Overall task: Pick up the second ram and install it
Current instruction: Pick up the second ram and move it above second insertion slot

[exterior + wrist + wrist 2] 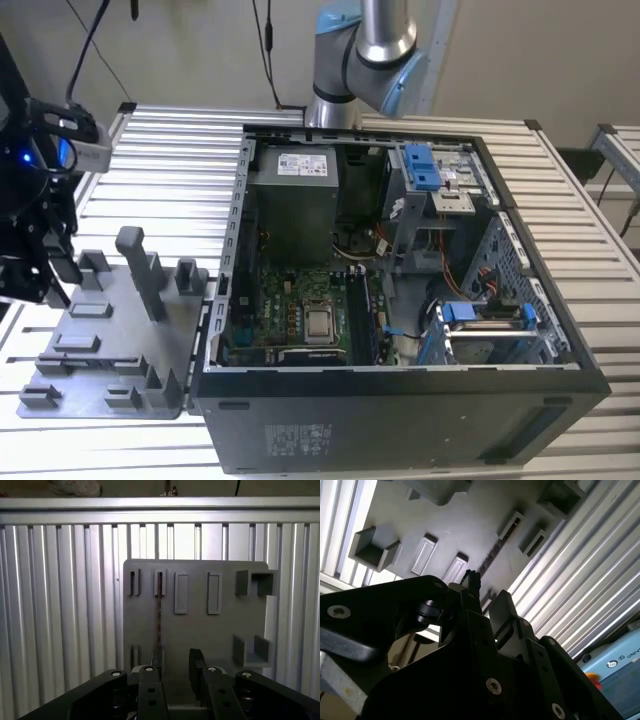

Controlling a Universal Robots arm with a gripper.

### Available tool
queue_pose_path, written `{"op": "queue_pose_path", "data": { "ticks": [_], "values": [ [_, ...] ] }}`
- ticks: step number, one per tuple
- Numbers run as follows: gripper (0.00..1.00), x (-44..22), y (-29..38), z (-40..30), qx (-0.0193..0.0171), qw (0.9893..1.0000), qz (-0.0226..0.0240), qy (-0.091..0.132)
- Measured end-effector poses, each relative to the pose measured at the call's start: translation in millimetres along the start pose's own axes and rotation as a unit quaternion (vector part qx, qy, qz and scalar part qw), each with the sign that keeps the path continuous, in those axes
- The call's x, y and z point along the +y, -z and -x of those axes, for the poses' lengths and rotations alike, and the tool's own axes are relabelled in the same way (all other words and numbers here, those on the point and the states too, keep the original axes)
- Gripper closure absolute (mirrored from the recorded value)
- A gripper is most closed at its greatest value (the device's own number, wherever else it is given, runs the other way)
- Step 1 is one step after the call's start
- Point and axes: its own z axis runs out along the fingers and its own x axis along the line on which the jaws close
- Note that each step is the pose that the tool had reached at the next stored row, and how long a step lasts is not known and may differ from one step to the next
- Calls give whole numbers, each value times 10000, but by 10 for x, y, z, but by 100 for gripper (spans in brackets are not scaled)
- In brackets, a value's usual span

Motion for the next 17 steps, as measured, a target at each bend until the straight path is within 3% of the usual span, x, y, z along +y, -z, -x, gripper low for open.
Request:
{"op": "queue_pose_path", "data": {
  "ticks": [17],
  "values": [
    [64, -3, -187, -3, 6, 9993, 7, 382]
  ]
}}
